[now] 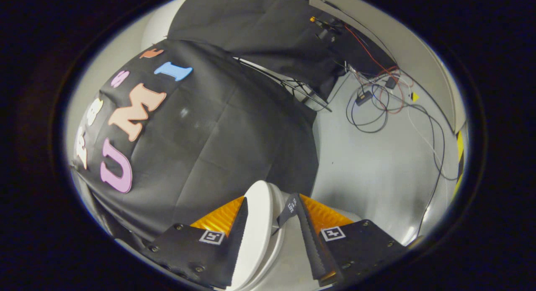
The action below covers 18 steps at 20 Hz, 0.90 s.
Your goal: Open the toilet lid.
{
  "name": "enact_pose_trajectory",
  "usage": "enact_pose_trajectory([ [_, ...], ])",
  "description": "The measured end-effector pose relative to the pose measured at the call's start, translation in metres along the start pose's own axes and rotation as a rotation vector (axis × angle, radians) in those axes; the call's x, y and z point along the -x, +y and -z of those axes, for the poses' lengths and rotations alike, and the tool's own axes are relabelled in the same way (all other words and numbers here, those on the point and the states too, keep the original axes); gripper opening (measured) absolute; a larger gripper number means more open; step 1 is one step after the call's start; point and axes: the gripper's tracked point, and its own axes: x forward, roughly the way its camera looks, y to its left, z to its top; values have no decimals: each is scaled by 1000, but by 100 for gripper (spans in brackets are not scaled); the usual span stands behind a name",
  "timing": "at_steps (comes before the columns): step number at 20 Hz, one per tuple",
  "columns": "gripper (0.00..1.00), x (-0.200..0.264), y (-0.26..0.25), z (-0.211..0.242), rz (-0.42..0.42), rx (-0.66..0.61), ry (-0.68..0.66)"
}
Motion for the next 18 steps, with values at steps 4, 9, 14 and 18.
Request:
enact_pose_trajectory([
  [4, 68, -22, -30, 12, 55, -68, 12],
  [9, 67, -50, -34, 30, 28, -148, 76],
  [14, 56, -67, -21, 18, 16, -175, 96],
  [18, 6, -91, -23, 38, 27, -125, 166],
])
